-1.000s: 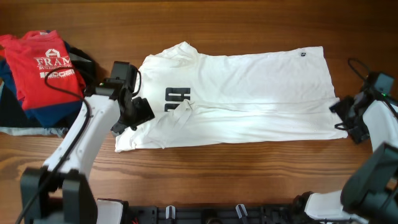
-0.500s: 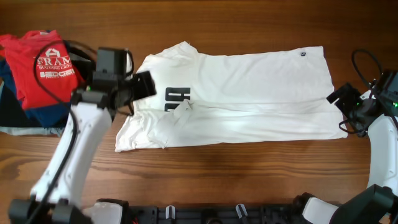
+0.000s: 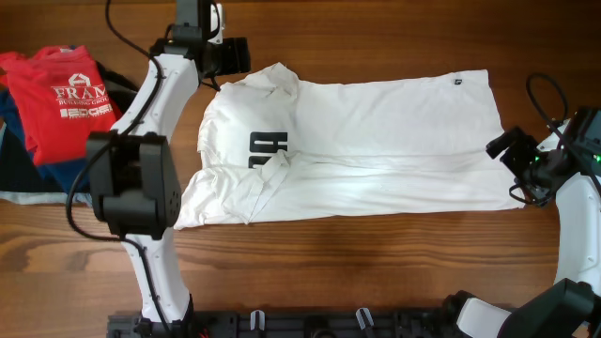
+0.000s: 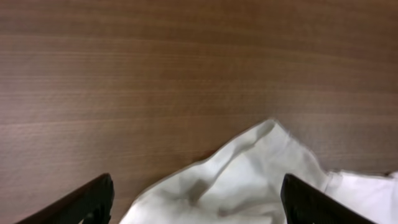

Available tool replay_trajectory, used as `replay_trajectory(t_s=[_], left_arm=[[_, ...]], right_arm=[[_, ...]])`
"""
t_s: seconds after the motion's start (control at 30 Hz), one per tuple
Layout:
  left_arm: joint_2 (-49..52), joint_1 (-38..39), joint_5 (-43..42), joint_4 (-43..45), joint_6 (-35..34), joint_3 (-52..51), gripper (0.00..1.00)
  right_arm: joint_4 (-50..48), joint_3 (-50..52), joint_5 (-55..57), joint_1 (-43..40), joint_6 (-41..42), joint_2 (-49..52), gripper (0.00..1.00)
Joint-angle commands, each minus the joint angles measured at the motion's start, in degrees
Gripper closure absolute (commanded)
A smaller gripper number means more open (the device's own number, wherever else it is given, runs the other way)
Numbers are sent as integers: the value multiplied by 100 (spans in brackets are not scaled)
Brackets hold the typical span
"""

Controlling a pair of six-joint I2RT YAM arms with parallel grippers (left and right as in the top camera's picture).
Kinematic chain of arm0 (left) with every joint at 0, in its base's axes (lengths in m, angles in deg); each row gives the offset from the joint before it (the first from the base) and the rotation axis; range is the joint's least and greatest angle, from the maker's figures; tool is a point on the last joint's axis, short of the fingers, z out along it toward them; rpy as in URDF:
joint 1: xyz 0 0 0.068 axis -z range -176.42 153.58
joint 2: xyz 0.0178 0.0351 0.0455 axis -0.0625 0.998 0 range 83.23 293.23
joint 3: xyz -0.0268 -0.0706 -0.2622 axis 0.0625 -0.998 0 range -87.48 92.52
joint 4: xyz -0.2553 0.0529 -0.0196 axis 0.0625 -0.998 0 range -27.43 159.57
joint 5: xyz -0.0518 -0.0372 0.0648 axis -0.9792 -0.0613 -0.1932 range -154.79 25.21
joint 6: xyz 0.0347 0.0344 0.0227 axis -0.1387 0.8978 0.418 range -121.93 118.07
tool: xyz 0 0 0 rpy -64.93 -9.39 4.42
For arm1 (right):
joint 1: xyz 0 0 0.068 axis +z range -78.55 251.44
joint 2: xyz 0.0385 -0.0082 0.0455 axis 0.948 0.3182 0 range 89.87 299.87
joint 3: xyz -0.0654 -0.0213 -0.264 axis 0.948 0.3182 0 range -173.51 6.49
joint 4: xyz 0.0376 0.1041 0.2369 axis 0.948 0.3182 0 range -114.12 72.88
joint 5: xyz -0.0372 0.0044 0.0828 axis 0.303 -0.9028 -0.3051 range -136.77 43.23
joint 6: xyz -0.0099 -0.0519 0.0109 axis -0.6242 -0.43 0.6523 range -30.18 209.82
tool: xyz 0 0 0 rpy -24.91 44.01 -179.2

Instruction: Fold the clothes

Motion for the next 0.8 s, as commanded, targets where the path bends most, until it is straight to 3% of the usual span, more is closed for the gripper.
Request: replay_trajectory(t_s=[0.0,0.33,0.77], left_arm=[[319,63,-522,374,-11,151,20],[940,691,-39,343,-35,404,22],[1364,715,553,85,-79,450,23]], right_arm=[[22,-94,-101,-17,-90,-61,1],[109,-94,-98,-17,-116,-61,0],[111,-94,-98,-17,-179,-61,0]])
